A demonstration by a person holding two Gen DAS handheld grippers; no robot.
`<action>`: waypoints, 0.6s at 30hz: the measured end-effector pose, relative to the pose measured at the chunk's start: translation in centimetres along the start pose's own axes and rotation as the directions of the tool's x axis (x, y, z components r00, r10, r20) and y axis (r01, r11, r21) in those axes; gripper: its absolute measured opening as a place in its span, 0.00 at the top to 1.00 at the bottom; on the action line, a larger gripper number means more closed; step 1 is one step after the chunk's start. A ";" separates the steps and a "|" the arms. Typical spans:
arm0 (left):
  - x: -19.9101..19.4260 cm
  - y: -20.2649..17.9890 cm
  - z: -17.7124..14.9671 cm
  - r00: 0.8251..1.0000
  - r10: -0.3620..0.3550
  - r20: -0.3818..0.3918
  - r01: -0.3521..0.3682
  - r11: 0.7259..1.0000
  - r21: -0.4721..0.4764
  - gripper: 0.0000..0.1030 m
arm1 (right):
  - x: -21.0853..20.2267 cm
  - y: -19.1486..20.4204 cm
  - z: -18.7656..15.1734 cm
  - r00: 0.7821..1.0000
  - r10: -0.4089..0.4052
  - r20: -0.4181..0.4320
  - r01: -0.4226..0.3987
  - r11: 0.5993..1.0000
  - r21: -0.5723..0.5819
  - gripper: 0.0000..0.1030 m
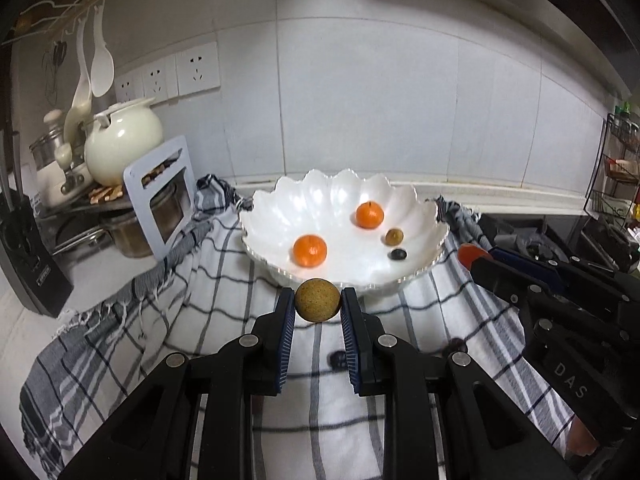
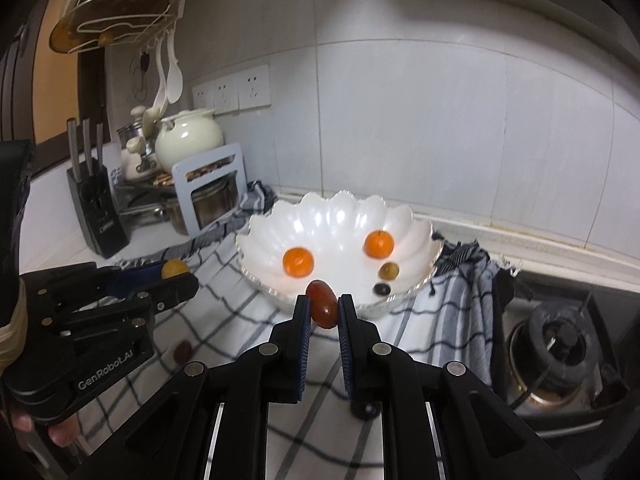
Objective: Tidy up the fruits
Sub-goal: 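Carry the yellow fruit and date over the white bowl and open both tools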
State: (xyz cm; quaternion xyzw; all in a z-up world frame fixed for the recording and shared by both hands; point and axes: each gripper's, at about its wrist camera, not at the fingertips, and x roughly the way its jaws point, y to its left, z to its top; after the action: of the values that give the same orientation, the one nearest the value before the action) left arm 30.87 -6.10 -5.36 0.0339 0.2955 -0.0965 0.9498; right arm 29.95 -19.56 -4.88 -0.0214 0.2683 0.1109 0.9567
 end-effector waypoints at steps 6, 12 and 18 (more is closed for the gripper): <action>1.1 0.2 1.5 1.000 0.014 0.017 -0.014 1.000 0.004 0.77 | 1.1 -0.6 1.5 1.000 -0.011 0.017 0.011 1.000 0.007 0.85; 2.4 0.2 2.9 0.999 0.025 0.028 -0.026 0.999 0.021 0.77 | 2.8 -1.2 2.7 1.000 -0.017 0.014 0.017 1.000 0.018 0.85; 4.0 0.1 4.5 0.999 0.022 0.032 -0.024 0.999 0.035 0.77 | 4.4 -1.7 3.9 1.000 -0.014 0.010 0.013 1.000 0.027 0.85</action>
State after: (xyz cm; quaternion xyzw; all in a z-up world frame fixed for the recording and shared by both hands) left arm 36.58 -7.24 -3.96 0.0526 0.2781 -0.0913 0.9547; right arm 35.97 -19.97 -3.85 -0.0096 0.2646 0.1010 0.9590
